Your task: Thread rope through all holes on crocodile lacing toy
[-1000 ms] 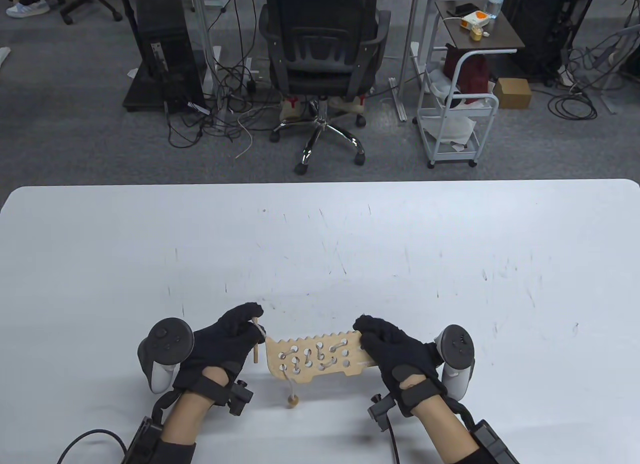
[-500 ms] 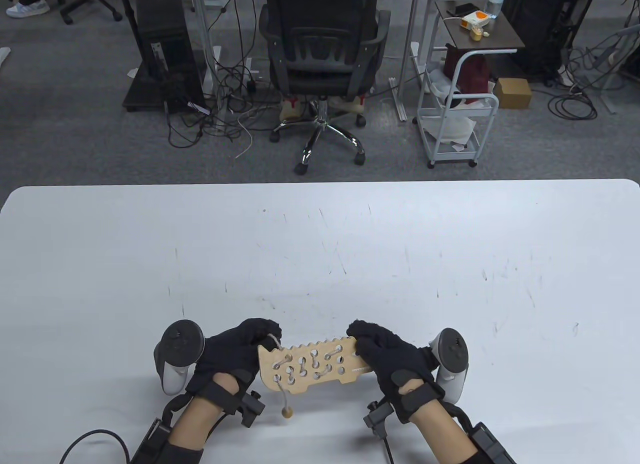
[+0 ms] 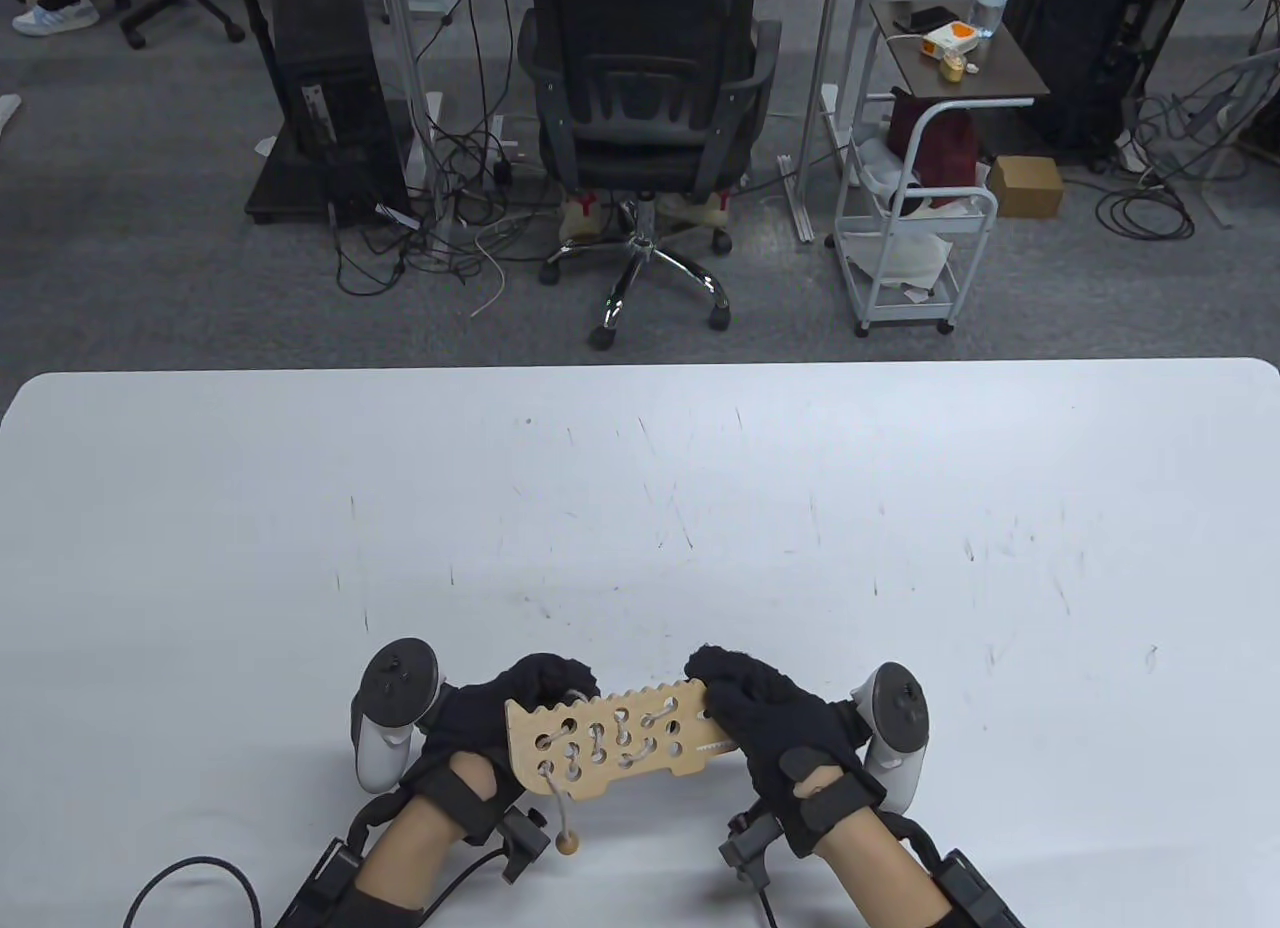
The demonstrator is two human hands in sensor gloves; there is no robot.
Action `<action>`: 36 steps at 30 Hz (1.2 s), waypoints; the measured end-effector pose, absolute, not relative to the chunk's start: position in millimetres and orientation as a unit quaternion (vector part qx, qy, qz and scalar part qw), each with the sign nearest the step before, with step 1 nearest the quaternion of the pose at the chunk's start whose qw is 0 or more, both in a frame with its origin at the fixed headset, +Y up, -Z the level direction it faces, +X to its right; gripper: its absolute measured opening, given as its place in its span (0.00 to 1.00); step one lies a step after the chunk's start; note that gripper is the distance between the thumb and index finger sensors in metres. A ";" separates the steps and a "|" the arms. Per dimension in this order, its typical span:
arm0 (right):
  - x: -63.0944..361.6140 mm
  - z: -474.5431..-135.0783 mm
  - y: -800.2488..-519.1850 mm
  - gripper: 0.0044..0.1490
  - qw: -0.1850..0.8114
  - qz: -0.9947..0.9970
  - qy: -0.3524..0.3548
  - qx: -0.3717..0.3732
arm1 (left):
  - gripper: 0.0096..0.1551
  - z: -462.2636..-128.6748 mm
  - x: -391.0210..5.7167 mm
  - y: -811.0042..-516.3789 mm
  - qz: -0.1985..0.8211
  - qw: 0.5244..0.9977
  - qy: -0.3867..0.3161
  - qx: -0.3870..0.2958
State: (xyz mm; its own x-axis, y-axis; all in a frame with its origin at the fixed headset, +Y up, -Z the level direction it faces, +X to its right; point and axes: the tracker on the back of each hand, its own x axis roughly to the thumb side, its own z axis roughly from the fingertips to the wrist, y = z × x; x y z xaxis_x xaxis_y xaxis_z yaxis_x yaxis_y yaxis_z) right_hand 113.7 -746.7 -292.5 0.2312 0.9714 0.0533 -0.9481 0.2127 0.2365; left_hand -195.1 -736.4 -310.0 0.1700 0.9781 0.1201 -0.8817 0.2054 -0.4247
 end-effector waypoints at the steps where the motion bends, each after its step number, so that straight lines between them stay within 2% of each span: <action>1: 113.4 -292.2 -746.4 0.29 0.779 0.615 0.054 0.110 | 0.22 -309.7 -194.1 -736.6 0.620 0.750 -0.186 -0.132; 17: 108.2 -285.8 -741.1 0.29 0.791 0.595 0.047 0.133 | 0.23 -306.5 -185.0 -738.3 0.656 0.704 -0.200 -0.186; 28: 102.6 -286.8 -744.0 0.28 0.770 0.618 0.036 0.155 | 0.22 -299.4 -170.6 -735.6 0.637 0.709 -0.226 -0.202; 36: 103.8 -287.8 -741.2 0.28 0.742 0.649 0.003 0.166 | 0.24 -296.2 -166.6 -734.0 0.667 0.672 -0.238 -0.214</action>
